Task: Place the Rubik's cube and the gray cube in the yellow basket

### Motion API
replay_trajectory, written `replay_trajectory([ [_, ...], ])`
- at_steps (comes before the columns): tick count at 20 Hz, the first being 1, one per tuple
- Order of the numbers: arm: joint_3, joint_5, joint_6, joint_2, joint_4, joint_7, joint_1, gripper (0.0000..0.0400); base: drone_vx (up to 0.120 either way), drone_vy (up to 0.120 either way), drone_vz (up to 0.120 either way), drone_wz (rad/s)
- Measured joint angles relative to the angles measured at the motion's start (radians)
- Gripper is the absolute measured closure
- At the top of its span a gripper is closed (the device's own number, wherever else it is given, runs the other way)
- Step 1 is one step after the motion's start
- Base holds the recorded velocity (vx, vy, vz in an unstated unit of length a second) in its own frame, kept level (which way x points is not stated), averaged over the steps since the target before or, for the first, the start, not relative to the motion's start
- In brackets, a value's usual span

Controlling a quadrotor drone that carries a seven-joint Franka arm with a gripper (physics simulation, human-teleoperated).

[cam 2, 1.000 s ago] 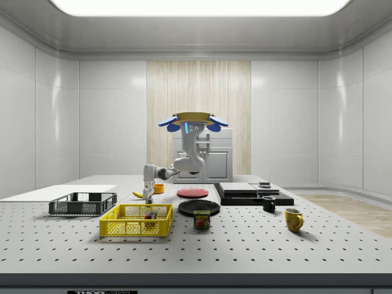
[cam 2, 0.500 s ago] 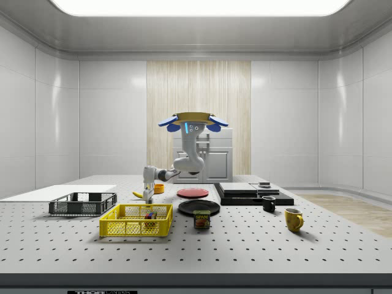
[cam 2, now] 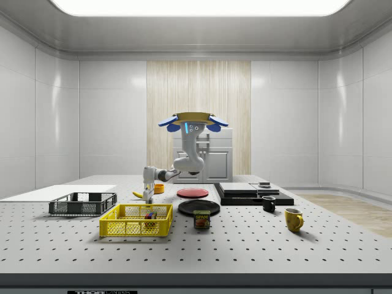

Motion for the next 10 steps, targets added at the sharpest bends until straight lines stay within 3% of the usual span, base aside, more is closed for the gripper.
replay_trajectory([
  [3, 0.027, 0.025, -0.011, 0.001, -0.008, 0.000, 0.005, 0.0148, 0.000, 0.000, 0.013, 0.000],
  [10, 0.123, 0.115, -0.045, 0.000, -0.028, 0.000, 0.018, 0.0150, 0.000, 0.000, 0.120, 0.000],
])
